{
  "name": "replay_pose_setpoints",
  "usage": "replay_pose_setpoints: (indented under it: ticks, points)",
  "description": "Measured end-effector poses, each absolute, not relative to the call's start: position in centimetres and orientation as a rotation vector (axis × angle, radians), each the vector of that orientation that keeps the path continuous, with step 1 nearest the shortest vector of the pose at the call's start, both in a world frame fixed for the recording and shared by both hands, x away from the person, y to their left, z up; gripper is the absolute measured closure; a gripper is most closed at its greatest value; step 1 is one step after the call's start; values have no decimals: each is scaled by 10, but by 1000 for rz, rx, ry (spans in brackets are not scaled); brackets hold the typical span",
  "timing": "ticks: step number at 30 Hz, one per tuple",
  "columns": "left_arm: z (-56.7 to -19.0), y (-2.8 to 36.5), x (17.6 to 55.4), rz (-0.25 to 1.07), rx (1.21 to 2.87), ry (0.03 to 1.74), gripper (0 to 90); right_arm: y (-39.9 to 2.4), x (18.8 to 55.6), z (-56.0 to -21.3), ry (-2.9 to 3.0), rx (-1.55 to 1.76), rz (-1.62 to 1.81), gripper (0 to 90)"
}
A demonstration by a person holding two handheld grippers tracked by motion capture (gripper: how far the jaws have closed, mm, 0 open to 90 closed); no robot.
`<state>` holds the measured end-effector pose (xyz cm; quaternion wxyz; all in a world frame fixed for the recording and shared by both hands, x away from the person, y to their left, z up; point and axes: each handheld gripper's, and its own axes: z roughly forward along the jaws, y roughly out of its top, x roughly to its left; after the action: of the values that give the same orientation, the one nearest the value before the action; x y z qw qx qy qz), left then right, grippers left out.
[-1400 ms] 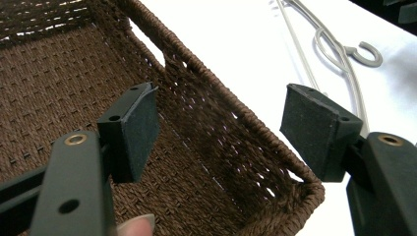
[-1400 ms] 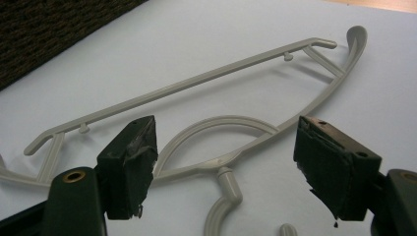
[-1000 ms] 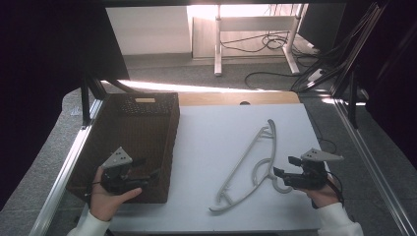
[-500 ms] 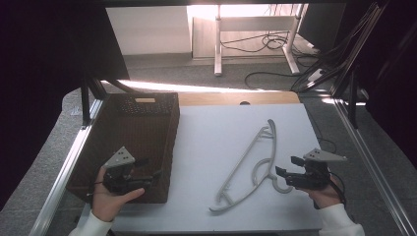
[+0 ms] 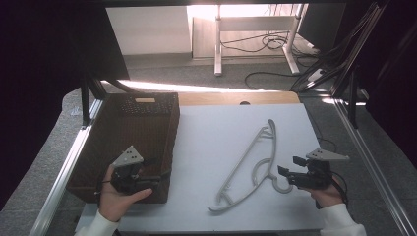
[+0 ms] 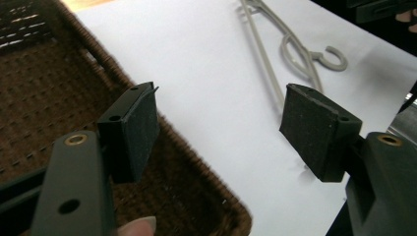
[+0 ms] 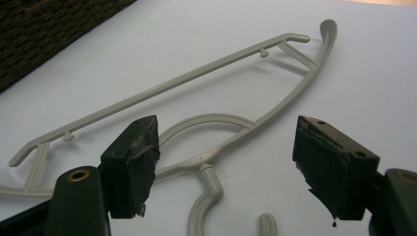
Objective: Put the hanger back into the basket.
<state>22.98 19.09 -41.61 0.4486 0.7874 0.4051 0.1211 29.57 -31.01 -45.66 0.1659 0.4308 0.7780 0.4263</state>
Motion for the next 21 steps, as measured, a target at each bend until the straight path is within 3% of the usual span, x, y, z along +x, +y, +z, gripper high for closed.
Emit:
replay_pose_setpoints:
  ticks: [21]
  points:
    - [-413,147,248,244,2006,953,314,-315,296,-458,2211,1243,1194,265]
